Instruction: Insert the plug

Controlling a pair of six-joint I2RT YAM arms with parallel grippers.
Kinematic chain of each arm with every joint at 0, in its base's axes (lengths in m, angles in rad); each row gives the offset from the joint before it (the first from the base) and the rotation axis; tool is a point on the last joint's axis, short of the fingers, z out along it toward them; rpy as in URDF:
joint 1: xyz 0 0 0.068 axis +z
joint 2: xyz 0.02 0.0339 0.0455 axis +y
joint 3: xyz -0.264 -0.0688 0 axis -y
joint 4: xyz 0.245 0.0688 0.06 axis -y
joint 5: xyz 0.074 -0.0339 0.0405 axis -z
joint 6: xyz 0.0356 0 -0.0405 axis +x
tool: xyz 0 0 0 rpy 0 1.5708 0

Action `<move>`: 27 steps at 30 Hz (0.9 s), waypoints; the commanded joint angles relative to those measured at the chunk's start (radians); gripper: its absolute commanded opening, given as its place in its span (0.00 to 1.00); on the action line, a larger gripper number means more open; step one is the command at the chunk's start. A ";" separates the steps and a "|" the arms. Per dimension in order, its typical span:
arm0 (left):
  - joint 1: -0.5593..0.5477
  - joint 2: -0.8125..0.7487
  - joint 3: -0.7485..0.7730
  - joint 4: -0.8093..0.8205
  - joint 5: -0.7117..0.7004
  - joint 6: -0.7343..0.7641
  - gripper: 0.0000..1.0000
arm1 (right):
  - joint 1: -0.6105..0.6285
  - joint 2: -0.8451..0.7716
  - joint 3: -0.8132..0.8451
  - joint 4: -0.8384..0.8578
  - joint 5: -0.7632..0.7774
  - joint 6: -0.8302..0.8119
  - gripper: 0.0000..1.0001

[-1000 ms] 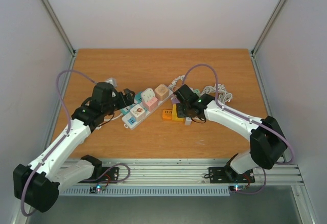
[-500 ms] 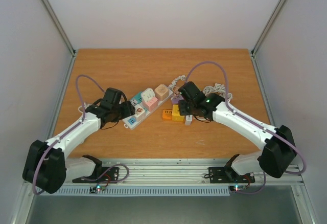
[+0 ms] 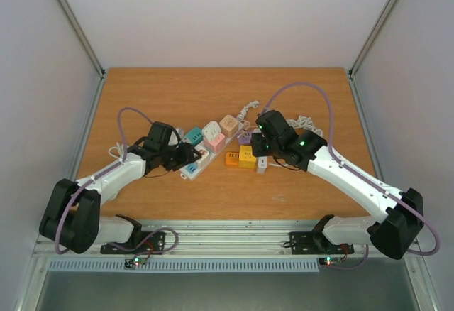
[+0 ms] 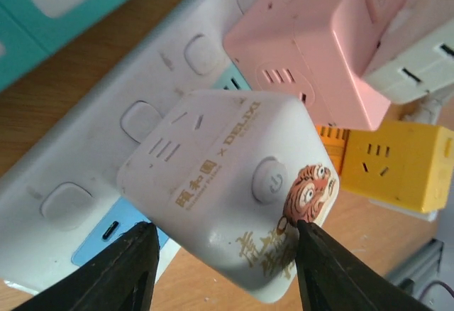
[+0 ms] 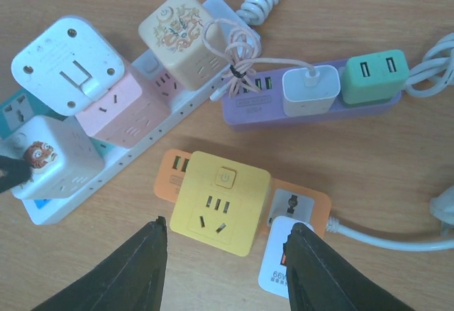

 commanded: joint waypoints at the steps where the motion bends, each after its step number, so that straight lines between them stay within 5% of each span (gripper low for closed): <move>1: -0.003 0.002 -0.029 0.087 0.146 -0.006 0.54 | 0.000 -0.057 -0.017 -0.020 0.039 0.026 0.48; 5: -0.004 -0.019 -0.022 0.065 0.133 -0.016 0.59 | -0.002 -0.077 -0.022 -0.041 0.061 0.042 0.51; 13: -0.003 -0.264 0.045 -0.278 -0.224 -0.028 0.98 | 0.000 -0.247 -0.093 -0.067 0.146 0.047 0.74; 21: -0.003 -0.645 0.175 -0.490 -0.368 0.012 0.99 | -0.001 -0.421 -0.114 -0.143 0.271 0.021 0.97; 27: -0.003 -0.769 0.319 -0.546 -0.442 0.099 0.99 | -0.002 -0.560 -0.079 -0.168 0.352 -0.013 0.98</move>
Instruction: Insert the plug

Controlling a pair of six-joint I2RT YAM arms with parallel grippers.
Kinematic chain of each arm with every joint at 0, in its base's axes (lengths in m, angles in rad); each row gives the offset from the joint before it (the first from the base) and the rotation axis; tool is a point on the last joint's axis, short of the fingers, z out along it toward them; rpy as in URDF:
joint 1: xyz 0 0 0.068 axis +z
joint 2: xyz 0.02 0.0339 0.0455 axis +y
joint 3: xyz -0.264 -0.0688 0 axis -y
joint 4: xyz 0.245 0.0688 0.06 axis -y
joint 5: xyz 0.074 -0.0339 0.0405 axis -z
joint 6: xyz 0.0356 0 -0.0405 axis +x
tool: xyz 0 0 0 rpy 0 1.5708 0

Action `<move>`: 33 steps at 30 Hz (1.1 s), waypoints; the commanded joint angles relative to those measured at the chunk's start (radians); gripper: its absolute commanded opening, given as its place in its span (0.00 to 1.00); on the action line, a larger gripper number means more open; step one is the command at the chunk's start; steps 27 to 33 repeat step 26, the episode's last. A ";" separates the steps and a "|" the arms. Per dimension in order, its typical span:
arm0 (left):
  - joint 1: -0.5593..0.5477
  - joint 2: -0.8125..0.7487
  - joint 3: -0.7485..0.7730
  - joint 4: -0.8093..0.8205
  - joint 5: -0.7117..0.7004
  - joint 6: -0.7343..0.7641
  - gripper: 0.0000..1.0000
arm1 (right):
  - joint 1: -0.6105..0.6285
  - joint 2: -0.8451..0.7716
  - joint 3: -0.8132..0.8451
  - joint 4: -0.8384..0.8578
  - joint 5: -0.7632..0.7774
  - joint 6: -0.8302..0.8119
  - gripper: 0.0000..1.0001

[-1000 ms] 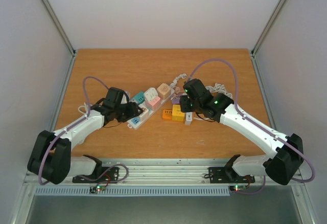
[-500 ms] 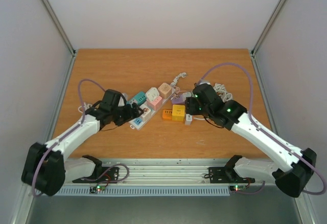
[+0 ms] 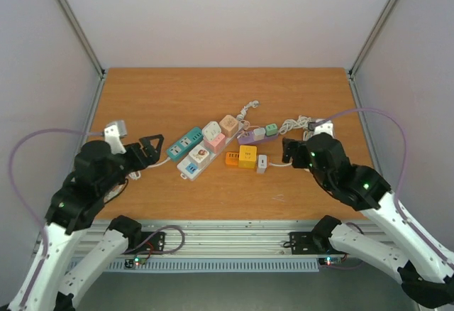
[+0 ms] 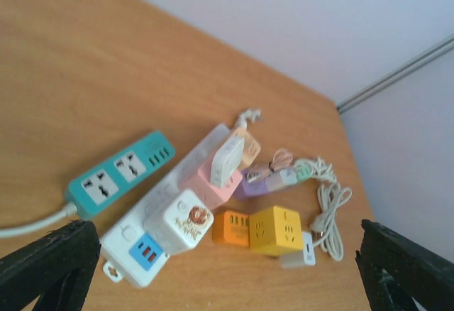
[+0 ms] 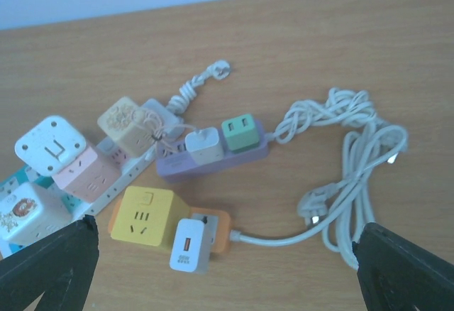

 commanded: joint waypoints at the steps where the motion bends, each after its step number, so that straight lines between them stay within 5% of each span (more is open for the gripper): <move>1: -0.001 -0.045 0.119 -0.088 -0.116 0.093 0.99 | 0.000 -0.100 0.033 -0.030 0.123 -0.041 0.98; 12: -0.001 -0.016 0.206 -0.272 -0.381 0.224 0.99 | -0.001 -0.109 0.188 -0.275 0.265 0.066 0.99; 33: -0.001 -0.099 0.194 -0.202 -0.285 0.276 0.99 | 0.000 -0.168 0.210 -0.407 0.185 0.137 0.98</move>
